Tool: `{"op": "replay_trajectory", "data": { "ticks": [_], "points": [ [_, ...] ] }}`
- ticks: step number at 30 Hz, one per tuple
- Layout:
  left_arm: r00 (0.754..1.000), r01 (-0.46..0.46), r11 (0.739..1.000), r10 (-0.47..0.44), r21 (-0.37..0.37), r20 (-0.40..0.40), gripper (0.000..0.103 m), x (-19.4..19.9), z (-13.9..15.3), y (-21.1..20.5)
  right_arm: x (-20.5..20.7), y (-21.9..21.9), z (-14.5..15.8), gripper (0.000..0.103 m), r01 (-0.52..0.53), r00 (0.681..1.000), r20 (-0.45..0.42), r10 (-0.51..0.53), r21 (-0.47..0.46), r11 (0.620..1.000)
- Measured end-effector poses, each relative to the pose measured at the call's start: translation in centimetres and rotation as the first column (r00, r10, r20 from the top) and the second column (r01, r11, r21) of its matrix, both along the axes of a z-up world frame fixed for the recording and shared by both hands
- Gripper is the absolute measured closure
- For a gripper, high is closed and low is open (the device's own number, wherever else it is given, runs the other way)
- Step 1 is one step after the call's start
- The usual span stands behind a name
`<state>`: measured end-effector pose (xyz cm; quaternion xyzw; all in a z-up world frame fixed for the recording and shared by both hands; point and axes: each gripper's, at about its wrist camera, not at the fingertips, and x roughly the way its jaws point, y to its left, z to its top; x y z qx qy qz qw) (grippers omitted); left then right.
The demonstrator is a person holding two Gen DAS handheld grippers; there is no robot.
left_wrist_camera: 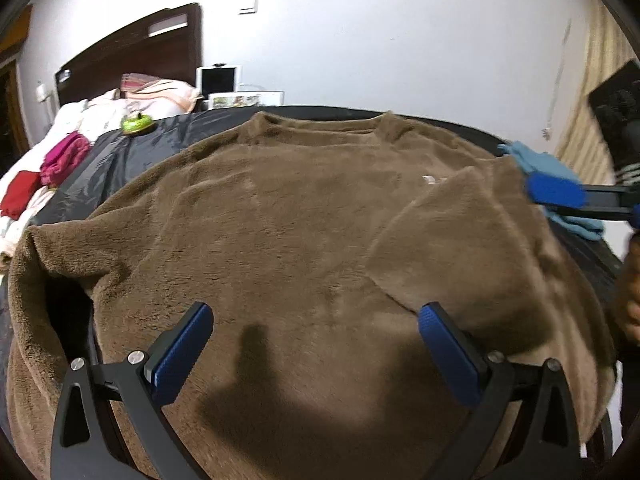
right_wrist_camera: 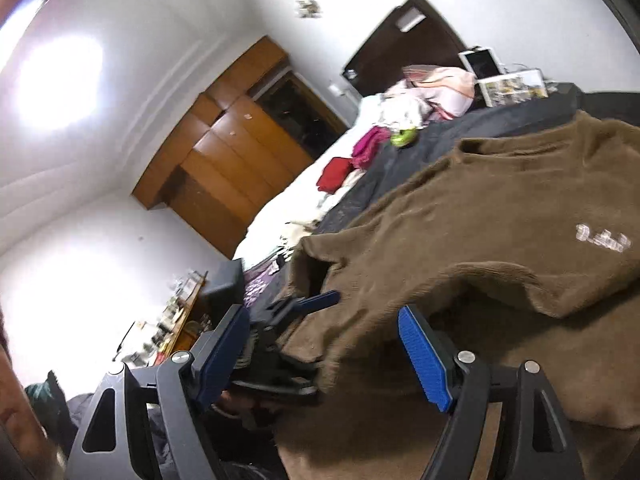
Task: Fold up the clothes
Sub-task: 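Release the sleeve onto the chest and withdraw the right gripper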
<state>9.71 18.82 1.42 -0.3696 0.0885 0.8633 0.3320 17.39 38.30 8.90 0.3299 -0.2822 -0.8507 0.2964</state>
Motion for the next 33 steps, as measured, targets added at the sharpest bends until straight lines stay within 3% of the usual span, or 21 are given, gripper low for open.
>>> {"op": "replay_trajectory", "data": {
  "ticks": [3, 6, 8, 11, 15, 19, 22, 33],
  "points": [
    [0.999, 0.04, 0.999, -0.04, 0.022, 0.005, 0.0, 0.8, 0.3, -0.3, 0.5, 1.2, -0.8, 0.024, 0.11, 0.993, 0.023, -0.112, 0.064, 0.992],
    [0.996, 0.087, 0.996, -0.087, 0.03, -0.005, 0.0, 2.4, 0.6, -0.1, 1.0, 2.1, -1.1, 0.024, 0.245, 0.968, 0.004, -0.25, 0.185, 0.952],
    [0.995, 0.099, 0.995, -0.099, 0.002, -0.025, 0.0, 3.4, 0.7, 0.8, 1.4, 2.5, -1.3, 0.024, 0.338, 0.939, -0.026, -0.344, 0.263, 0.904],
    [0.993, 0.036, 0.991, -0.05, -0.129, -0.108, 0.0, 4.5, 0.4, 3.5, 1.8, 2.9, -1.5, 0.024, 0.404, 0.911, -0.051, -0.408, 0.297, 0.865],
    [0.989, -0.035, 0.973, 0.001, -0.227, -0.148, 0.0, 3.7, -0.5, 6.5, 2.4, 2.9, -1.5, 0.024, 0.448, 0.891, -0.086, -0.446, 0.334, 0.829],
    [0.991, -0.056, 0.974, 0.026, -0.219, -0.134, 0.0, 2.9, -0.6, 7.8, 3.4, 3.1, -1.9, 0.024, 0.485, 0.871, -0.124, -0.476, 0.377, 0.789],
    [0.984, -0.093, 0.97, 0.055, -0.227, -0.167, 0.0, 2.8, -0.5, 8.2, 3.2, 3.3, -2.2, 0.024, 0.495, 0.864, -0.125, -0.488, 0.393, 0.775],
    [0.921, -0.205, 0.937, 0.087, -0.282, -0.379, 0.0, 3.6, 0.0, 9.8, 2.5, 2.2, -3.1, 0.024, 0.484, 0.866, -0.133, -0.483, 0.467, 0.74]
  ]
}}
